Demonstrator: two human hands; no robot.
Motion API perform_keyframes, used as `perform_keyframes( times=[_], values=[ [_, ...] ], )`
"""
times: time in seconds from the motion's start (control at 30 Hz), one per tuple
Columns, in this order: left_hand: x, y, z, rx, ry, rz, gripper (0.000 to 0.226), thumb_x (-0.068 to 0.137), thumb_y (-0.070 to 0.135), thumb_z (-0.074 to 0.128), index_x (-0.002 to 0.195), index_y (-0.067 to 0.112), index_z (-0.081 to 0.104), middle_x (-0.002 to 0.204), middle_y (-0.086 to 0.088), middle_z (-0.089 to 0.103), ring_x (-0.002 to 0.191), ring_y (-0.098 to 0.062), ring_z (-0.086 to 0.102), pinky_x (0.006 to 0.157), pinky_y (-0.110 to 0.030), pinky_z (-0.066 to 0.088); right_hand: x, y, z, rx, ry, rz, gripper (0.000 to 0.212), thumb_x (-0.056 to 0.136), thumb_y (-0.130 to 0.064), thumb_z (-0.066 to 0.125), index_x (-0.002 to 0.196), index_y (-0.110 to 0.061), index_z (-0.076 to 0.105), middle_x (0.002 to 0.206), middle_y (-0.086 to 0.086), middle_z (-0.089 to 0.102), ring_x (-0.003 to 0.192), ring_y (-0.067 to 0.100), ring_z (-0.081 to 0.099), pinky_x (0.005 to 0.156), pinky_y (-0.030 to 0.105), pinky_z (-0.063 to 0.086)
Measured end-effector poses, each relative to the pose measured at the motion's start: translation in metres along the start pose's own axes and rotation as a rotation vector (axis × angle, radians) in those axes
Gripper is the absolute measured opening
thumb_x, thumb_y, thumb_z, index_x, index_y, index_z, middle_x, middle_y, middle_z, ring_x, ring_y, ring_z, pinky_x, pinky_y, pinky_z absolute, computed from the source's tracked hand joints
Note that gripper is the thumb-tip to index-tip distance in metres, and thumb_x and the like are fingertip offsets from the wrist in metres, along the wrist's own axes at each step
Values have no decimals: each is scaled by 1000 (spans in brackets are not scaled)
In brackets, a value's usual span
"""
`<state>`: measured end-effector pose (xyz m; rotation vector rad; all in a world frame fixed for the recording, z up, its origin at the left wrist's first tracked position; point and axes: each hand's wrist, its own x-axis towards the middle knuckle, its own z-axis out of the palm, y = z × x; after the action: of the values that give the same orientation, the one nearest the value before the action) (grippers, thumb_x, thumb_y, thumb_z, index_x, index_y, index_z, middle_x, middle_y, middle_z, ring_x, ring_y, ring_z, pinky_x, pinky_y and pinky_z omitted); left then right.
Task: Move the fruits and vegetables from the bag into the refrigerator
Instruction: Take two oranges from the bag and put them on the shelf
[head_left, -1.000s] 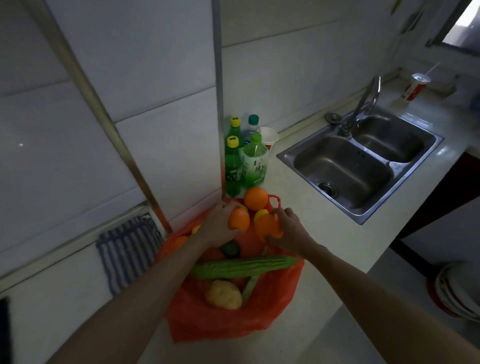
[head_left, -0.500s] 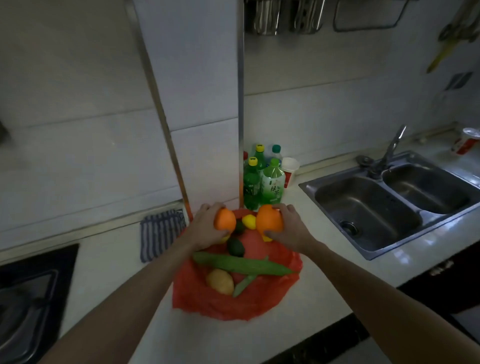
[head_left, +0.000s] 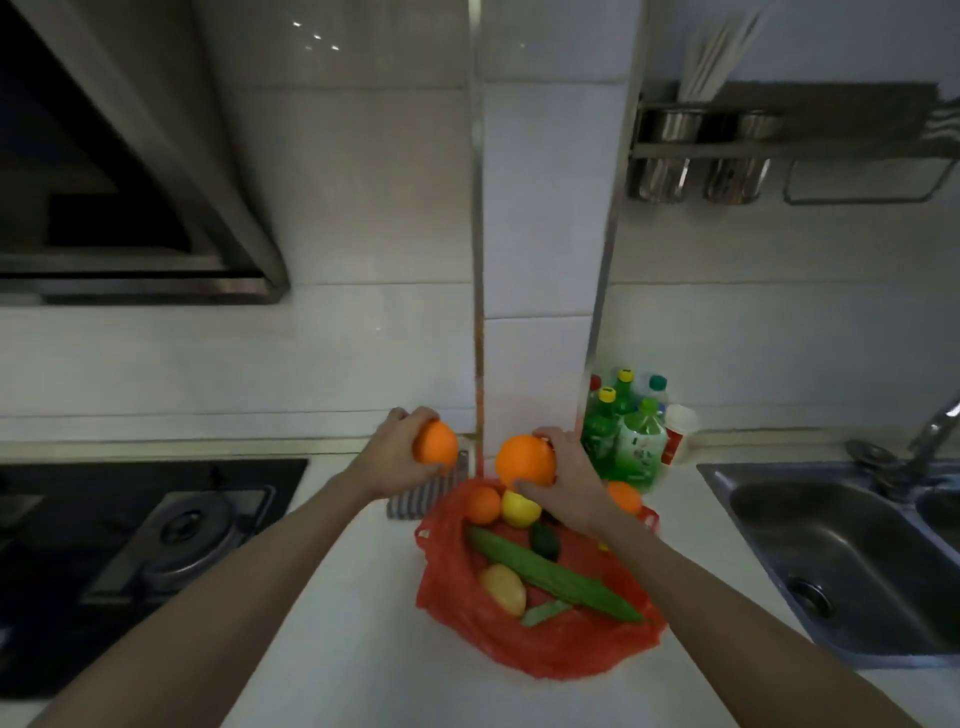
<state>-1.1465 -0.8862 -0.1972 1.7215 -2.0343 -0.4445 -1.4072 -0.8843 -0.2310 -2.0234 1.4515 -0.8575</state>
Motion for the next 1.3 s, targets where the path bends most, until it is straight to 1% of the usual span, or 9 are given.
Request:
perform_keyframes(
  times=[0.1,0.23,0.3,0.47,0.67,0.8,0.93,1.07,1.3],
  values=[
    [-25,-26,-31,18,62,-76,65,75,31,77,130,26,43,119,-8,43,108,-28,48,88,-30,40,12,-31,22,36,-36,-65,71,73,-37,77,131,-19,41,116,2,40,113,23,45,90,33,39],
    [-65,-62,-74,46,139,-178,66,76,32,77,132,26,42,124,-9,43,111,-29,49,93,-35,43,26,-74,53,78,-102,-135,78,61,-53,67,128,-23,43,116,1,41,112,22,46,91,33,41],
    [-89,-80,-95,60,191,-224,67,75,32,77,132,26,43,123,-8,43,110,-28,49,93,-36,44,33,-99,69,81,-114,-186,78,60,-50,69,128,-21,45,117,3,42,111,22,48,92,33,43],
    [-156,-126,-145,73,313,-329,68,72,33,78,130,28,44,119,-5,43,103,-22,48,88,-31,43,47,-173,116,105,-210,-322,68,74,-30,80,130,-22,42,119,1,39,112,22,46,92,35,45],
    [-244,-178,-202,124,403,-431,68,68,36,77,128,30,45,116,-2,44,108,-23,50,94,-34,43,44,-273,180,155,-295,-464,69,75,-32,79,130,-30,37,123,-4,34,110,16,44,90,31,43],
    [-311,-204,-247,181,465,-514,68,71,33,77,130,29,43,114,-1,41,104,-21,47,93,-34,41,27,-347,223,179,-342,-553,69,76,-35,78,130,-30,36,126,-2,36,112,16,44,92,34,44],
    [-380,-226,-290,223,539,-589,66,71,33,77,128,27,44,116,-4,43,104,-27,51,88,-35,46,-2,-421,266,238,-381,-621,67,75,-33,78,129,-29,38,122,-2,36,113,20,46,92,36,46],
    [-443,-246,-325,251,586,-653,66,74,33,77,130,27,42,121,-5,42,107,-25,48,82,-29,41,-42,-495,307,297,-446,-714,67,76,-34,77,129,-31,37,125,-2,35,111,19,47,92,37,48],
    [-555,-263,-377,307,675,-773,71,73,31,78,134,25,42,129,-10,39,115,-31,48,93,-36,45,-103,-600,361,345,-531,-846,64,76,-35,76,126,-34,37,128,-5,34,116,20,45,97,42,47]
  ],
)
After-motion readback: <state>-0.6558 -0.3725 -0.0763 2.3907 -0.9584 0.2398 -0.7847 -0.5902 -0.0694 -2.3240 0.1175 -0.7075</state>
